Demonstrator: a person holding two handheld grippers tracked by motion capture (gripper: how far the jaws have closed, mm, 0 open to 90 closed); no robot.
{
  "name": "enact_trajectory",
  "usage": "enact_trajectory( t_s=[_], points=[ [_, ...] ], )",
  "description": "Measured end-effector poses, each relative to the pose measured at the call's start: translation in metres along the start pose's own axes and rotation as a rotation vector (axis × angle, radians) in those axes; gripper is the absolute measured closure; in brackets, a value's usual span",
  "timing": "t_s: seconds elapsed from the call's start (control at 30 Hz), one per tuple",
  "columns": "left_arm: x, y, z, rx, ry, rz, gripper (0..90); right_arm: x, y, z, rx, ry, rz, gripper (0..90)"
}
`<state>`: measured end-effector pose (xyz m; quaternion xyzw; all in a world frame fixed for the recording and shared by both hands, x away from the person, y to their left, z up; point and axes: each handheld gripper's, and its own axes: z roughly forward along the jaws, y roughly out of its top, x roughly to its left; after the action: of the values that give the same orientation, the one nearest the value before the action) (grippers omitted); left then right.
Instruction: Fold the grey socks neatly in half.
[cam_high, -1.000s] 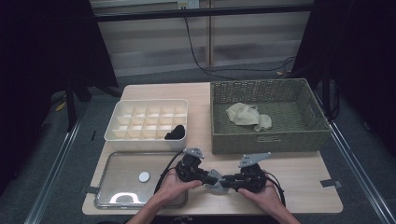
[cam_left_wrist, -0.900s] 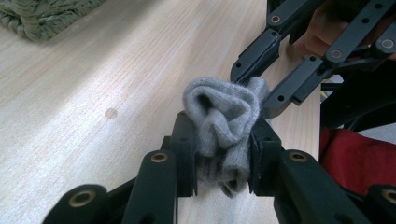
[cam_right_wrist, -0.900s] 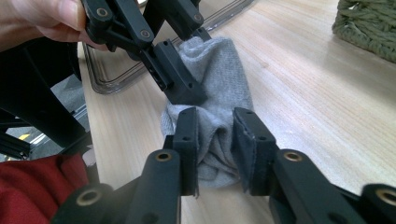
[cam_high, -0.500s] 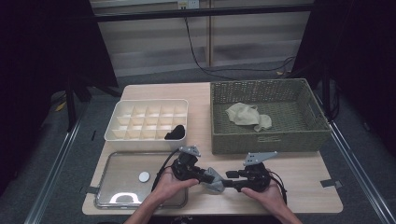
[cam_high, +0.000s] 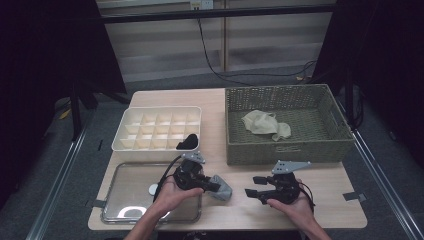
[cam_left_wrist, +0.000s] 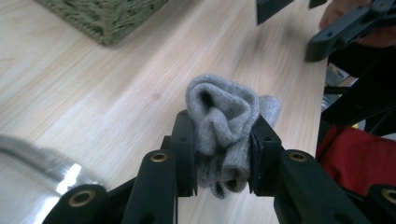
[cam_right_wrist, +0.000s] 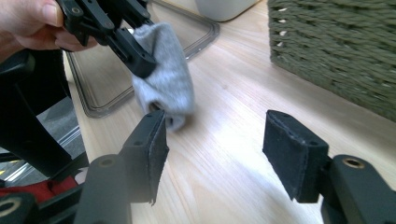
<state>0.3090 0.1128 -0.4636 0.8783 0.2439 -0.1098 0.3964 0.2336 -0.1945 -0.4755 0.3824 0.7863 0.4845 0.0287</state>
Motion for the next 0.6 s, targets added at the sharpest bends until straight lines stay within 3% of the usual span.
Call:
enact_trajectory(
  t_s=[0.03,0.17,0.23,0.33,0.43,0.6],
  points=[
    [0.001,0.0,-0.002,0.0,0.017,0.001,68.6,-0.001,-0.001,-0.002,-0.001,-0.003,-0.002,38.7],
    [0.004,0.0,-0.01,-0.01,0.016,-0.011,68.7,-0.003,-0.004,-0.007,-0.001,-0.015,0.005,37.9],
    [0.003,0.002,-0.014,-0.01,0.041,-0.005,68.7,-0.004,-0.004,-0.009,-0.008,-0.02,0.01,37.7],
    [0.005,0.004,-0.021,-0.027,0.02,-0.011,68.6,-0.006,-0.004,-0.009,-0.013,-0.023,0.015,37.5],
    [0.008,0.006,-0.028,-0.019,0.028,-0.002,68.7,-0.008,-0.003,-0.007,-0.01,-0.022,0.019,37.4],
    [0.013,0.009,-0.039,-0.015,0.064,0.006,68.4,-0.009,-0.004,-0.007,-0.014,-0.014,0.027,37.3]
  ],
)
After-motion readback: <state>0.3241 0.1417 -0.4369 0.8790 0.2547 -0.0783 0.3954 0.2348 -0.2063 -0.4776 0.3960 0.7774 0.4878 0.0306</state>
